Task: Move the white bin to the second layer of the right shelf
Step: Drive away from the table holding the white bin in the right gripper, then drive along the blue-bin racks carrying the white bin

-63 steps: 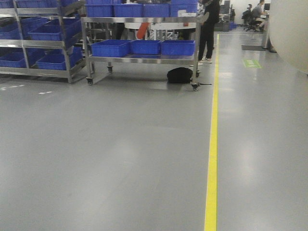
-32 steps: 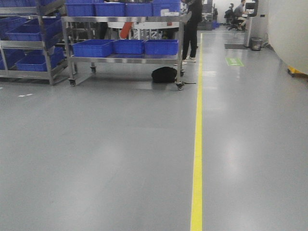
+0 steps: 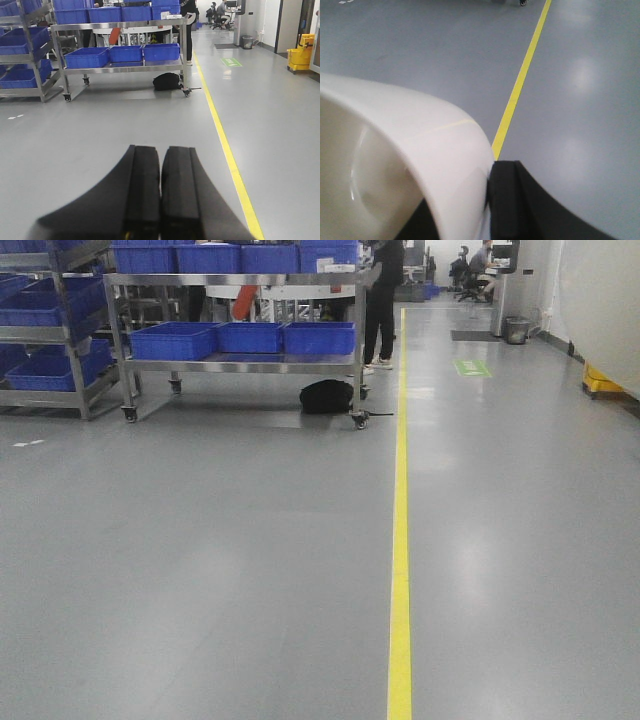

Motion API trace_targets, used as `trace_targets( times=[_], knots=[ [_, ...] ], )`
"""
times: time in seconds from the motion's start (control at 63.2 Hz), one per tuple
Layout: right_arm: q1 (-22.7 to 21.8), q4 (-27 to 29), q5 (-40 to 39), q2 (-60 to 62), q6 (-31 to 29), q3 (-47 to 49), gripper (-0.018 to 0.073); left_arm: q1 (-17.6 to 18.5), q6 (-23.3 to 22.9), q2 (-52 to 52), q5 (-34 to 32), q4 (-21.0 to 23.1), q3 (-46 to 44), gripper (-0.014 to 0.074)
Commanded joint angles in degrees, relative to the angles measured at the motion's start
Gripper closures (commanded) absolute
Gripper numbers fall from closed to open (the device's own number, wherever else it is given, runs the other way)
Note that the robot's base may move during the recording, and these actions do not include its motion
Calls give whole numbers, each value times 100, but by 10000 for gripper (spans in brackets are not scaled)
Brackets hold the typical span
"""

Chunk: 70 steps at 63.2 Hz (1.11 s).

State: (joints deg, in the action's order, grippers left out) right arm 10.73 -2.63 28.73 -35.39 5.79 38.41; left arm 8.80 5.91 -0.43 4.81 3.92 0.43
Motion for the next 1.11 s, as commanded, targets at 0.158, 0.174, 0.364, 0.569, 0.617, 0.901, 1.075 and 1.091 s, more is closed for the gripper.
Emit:
trace_targets(
  times=[0.158,0.174,0.364,0.569,0.617,0.901,1.075,1.091],
  knots=[
    [-25,10,-595,18,-9,188,502,32,-20,-80,-481,31,211,512],
    [-25,10,-595,18,-9,188,502,32,-20,-80,-481,31,211,512],
    [-25,10,-595,18,-9,188,502,32,-20,-80,-481,31,211,512],
    [-25,10,-595,18,-9,188,502,32,-20,-80,-481,31,211,512],
    [-25,10,-595,18,-9,188,502,32,-20,-80,-481,31,211,512],
    [-25,10,-595,18,-9,188,502,32,-20,-80,-481,31,211,512],
    [-25,10,-595,18,-9,188,502,32,-20,-80,-481,31,211,512],
    [-25,10,-595,18,-9,188,502,32,-20,-80,-481,31,211,512]
  ],
)
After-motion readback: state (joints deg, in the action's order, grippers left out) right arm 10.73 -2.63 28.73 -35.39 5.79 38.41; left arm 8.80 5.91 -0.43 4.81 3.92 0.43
